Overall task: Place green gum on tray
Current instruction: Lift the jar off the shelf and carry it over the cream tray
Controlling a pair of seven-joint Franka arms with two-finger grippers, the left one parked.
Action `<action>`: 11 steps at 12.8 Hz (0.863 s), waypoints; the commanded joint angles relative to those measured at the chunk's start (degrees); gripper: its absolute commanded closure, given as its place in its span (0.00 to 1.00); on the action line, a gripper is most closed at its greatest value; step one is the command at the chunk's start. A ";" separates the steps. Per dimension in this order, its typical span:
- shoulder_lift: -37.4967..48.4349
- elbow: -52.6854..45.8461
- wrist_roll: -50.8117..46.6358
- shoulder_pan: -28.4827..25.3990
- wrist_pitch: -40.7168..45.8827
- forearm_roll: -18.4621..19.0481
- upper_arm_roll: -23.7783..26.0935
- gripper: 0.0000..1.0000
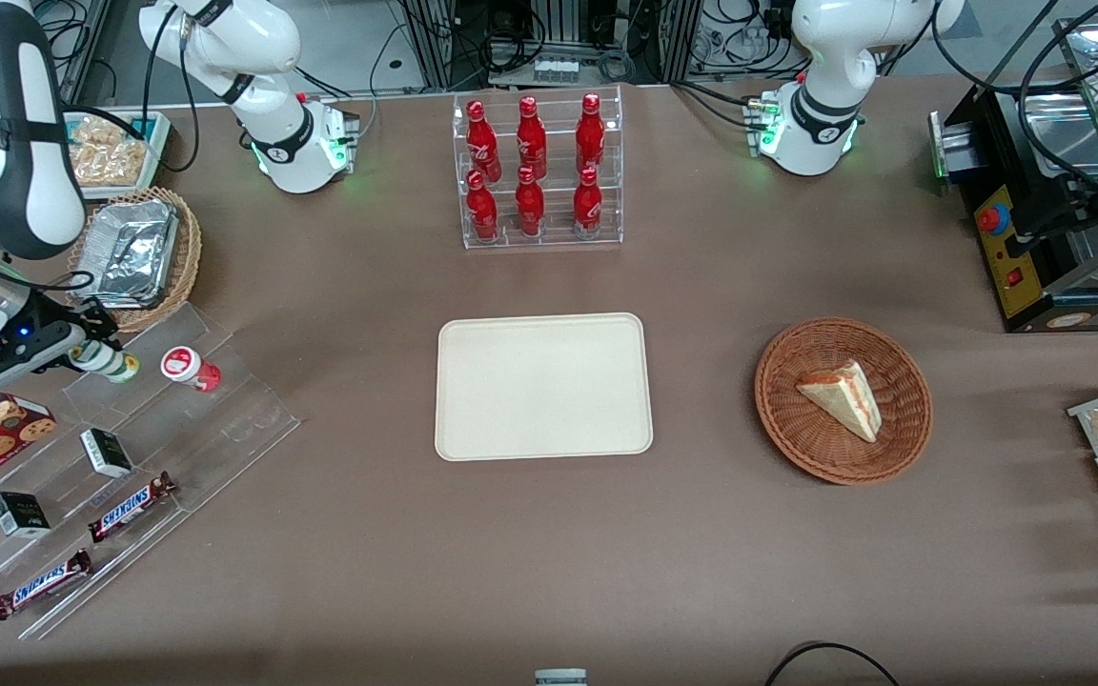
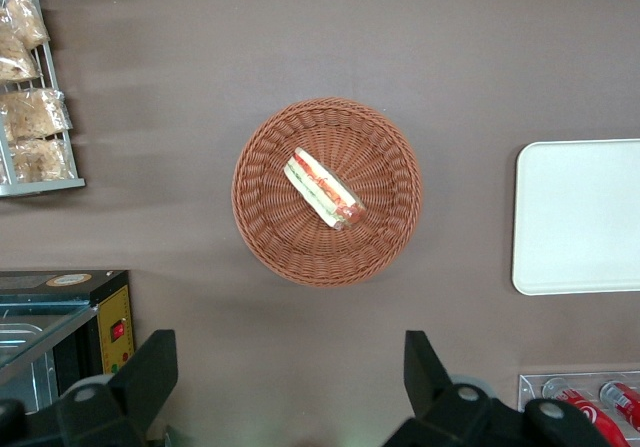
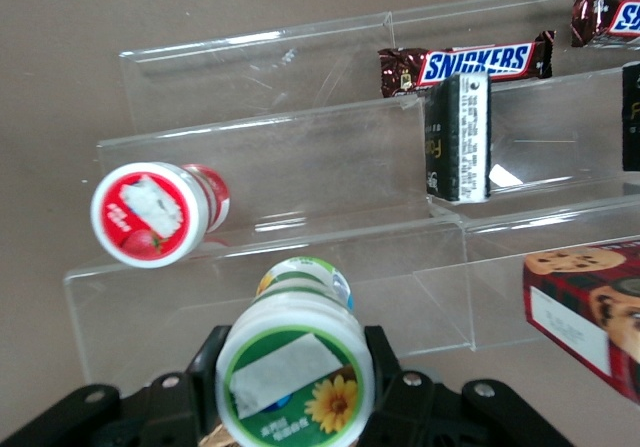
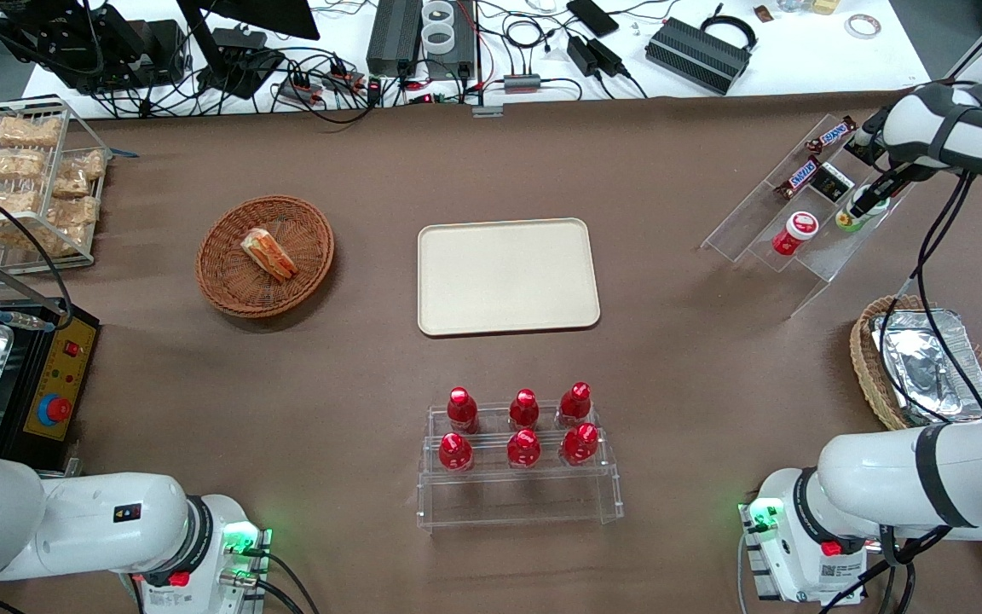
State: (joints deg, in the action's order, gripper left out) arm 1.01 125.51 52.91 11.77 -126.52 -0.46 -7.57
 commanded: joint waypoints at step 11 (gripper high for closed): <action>0.84 -25.39 -16.66 -15.35 32.46 -2.62 0.45 1.00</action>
State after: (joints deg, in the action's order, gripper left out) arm 2.27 103.30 41.72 0.01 -98.49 -2.21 -6.77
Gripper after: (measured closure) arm 0.414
